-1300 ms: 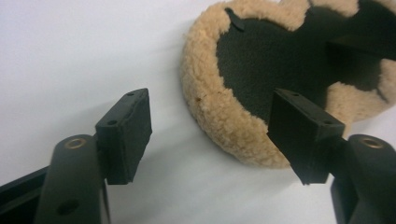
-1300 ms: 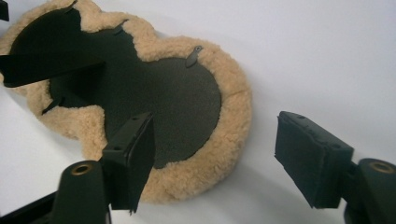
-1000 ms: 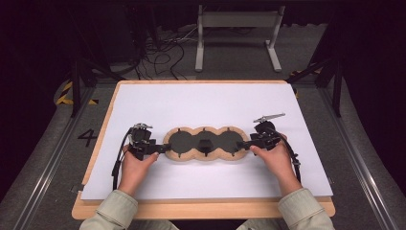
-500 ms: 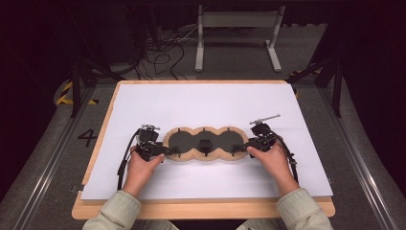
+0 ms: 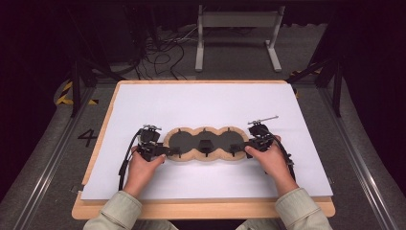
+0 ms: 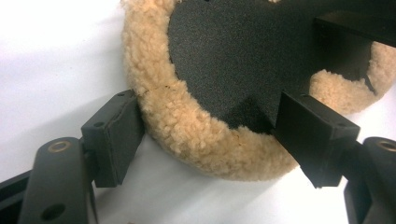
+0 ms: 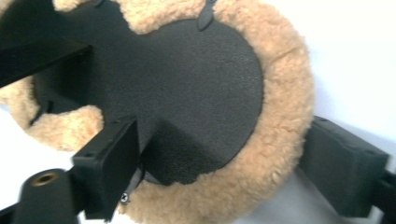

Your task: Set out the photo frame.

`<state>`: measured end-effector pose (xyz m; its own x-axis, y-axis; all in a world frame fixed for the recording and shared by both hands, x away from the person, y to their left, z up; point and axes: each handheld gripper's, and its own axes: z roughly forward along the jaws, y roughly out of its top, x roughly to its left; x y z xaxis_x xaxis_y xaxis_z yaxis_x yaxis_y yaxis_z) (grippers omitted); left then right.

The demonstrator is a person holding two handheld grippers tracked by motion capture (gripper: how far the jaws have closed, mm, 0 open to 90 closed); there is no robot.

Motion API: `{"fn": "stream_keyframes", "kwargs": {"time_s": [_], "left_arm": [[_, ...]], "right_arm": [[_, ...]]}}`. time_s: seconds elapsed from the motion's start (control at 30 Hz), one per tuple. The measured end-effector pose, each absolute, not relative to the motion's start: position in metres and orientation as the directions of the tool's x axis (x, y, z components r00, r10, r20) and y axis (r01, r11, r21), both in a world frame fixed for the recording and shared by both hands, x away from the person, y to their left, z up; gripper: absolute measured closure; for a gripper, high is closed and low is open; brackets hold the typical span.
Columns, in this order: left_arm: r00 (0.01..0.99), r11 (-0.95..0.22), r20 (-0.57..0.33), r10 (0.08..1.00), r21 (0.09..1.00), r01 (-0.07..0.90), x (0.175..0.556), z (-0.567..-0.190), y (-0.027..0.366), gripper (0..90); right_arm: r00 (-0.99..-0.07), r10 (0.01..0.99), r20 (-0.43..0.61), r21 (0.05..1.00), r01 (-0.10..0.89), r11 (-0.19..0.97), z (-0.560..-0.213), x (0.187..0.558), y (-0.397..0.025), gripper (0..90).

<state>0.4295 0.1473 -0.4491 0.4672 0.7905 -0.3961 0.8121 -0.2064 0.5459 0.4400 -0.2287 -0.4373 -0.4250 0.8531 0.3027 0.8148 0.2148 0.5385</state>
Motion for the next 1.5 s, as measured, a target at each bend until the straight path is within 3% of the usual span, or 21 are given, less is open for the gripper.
{"fn": "stream_keyframes", "kwargs": {"time_s": [0.27, 0.5, 1.2, 1.5], "left_arm": [[0.43, -0.17, -0.412, 0.803, 0.534, 0.828, 0.43, -0.448, 0.148, 29.6], [0.414, -0.14, -0.432, 0.801, 0.537, 0.832, 0.429, -0.448, 0.154, 38.5], [0.405, -0.112, -0.301, 0.863, 0.669, 0.735, 0.408, -0.422, 0.151, 53.8], [0.425, -0.106, -0.244, 0.871, 0.753, 0.649, 0.398, -0.409, 0.149, 55.8]], "right_arm": [[-0.332, 0.877, 0.348, 0.527, 0.843, 0.109, -0.436, 0.44, -0.234, 30.0], [-0.31, 0.874, 0.374, 0.521, 0.85, 0.079, -0.432, 0.438, -0.239, 37.9], [-0.365, 0.9, 0.238, 0.661, 0.74, 0.125, -0.405, 0.417, -0.235, 53.8], [-0.423, 0.897, 0.126, 0.783, 0.598, 0.172, -0.388, 0.404, -0.231, 54.3]]}}
